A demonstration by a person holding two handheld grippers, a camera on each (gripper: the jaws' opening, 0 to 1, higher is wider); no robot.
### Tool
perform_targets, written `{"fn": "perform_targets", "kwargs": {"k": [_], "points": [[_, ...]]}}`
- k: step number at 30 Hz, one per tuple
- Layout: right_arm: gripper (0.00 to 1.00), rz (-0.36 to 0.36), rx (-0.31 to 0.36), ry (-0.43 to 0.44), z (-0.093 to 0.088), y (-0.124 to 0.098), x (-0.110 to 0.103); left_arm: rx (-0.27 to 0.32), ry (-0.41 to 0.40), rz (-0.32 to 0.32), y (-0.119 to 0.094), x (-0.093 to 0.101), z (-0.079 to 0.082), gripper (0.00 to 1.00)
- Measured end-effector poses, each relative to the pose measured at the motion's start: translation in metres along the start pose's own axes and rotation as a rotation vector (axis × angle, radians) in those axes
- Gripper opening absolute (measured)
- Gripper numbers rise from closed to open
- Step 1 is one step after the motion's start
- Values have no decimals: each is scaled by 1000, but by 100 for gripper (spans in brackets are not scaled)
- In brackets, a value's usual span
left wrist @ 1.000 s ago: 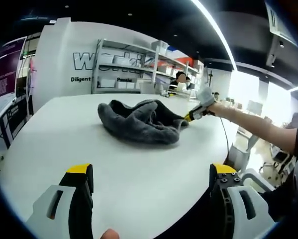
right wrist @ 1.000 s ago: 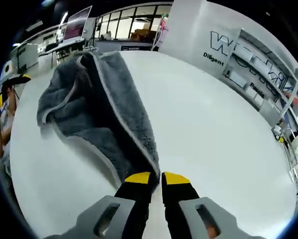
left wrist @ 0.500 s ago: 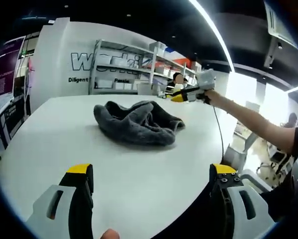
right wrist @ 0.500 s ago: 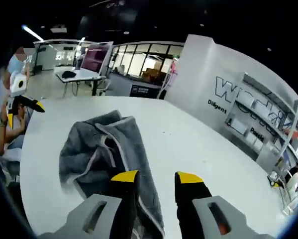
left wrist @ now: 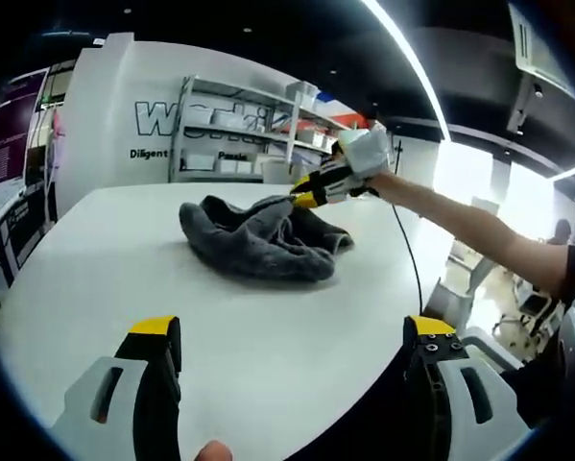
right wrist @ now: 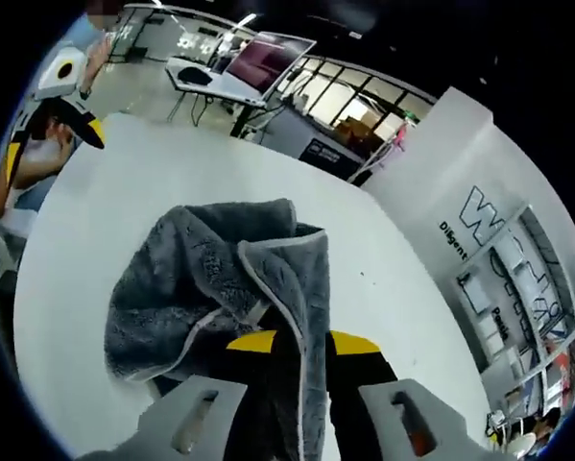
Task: Open the folded towel by lifting each exposed corner and separating the folded layers until the towel lies flat within the target outline without major curled edges
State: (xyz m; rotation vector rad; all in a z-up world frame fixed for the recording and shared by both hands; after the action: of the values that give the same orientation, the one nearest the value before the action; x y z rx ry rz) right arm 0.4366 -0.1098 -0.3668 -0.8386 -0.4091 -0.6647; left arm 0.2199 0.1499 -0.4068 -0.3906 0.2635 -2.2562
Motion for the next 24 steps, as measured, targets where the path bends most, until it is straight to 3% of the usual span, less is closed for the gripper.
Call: {"fn": "perform_targets", "kwargs": {"k": [3,7,15,24], "points": [[0,8,25,-26,7,3,-1,3,-1,-2,-1,0,0,94],[0,-18,8,-18,5,1,3,5,-4,-2,-1,-2,0,94],[0,-260,-42,140,-31,-27,54,6,-2,-2,-2,0,0,94],[0,-388,-104,231,-65,-51,89,1,0,-7,1,4,-2,94]]}}
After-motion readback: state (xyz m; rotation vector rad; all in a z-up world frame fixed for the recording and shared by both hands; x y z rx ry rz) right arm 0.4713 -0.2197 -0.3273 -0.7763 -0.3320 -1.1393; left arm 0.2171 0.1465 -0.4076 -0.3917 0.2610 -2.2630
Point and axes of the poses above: the point that each gripper's makers call its tool centre point, and the gripper's own axes: y roughly forward along the fingers, x roughly to its right, z roughly out of its top, the point moved 7 cm from there along -y, roughly backward along the fingers, and after that the axes turned 2 degrees about -y, right-handed, at the moved point
